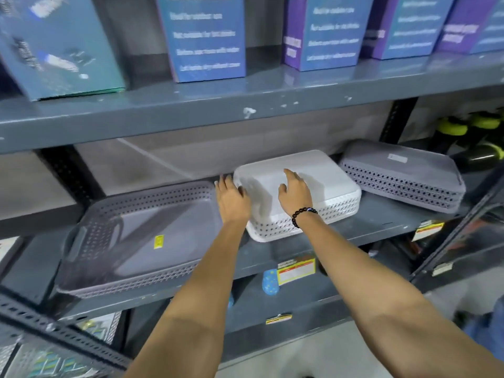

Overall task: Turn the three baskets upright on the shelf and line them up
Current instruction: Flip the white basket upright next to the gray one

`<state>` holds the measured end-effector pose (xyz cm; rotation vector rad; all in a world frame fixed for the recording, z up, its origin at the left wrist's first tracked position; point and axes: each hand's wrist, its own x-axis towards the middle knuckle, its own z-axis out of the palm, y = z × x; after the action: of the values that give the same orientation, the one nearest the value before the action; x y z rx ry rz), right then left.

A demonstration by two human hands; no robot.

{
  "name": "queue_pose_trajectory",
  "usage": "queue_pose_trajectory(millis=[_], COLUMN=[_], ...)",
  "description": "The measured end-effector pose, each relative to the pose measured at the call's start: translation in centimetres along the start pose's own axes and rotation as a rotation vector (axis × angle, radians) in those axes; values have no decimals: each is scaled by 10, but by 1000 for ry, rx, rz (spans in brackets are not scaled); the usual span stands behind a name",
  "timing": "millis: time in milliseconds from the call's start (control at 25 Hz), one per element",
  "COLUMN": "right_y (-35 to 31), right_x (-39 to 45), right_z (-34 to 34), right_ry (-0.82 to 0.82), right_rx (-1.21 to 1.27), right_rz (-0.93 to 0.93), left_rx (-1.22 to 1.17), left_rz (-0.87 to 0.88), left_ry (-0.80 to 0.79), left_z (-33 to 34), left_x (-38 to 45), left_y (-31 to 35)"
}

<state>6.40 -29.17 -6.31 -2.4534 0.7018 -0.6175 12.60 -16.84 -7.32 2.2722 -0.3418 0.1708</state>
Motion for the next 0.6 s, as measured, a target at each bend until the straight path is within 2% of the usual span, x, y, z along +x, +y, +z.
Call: queue_pose_trajectory(millis=[120,240,400,520,600], right_y=[53,102,132,133,130], right_x=[36,70,99,109,116], right_z=[-31,-54,-53,-51,-54], right_ry=[21,-47,-237,-325,-355], right_rx=[-53,-142,-152,-109,-41], right_rz=[28,124,306,412,497], left_rx=[58,113,1,-74,-113], left_rz=[-52,-317,-643,-699,-699], left_ry=[2,9,-3,-52,-30], left_z=[41,63,69,68,68], left_x=[14,28,40,41,37], left_y=[34,50,44,39,40])
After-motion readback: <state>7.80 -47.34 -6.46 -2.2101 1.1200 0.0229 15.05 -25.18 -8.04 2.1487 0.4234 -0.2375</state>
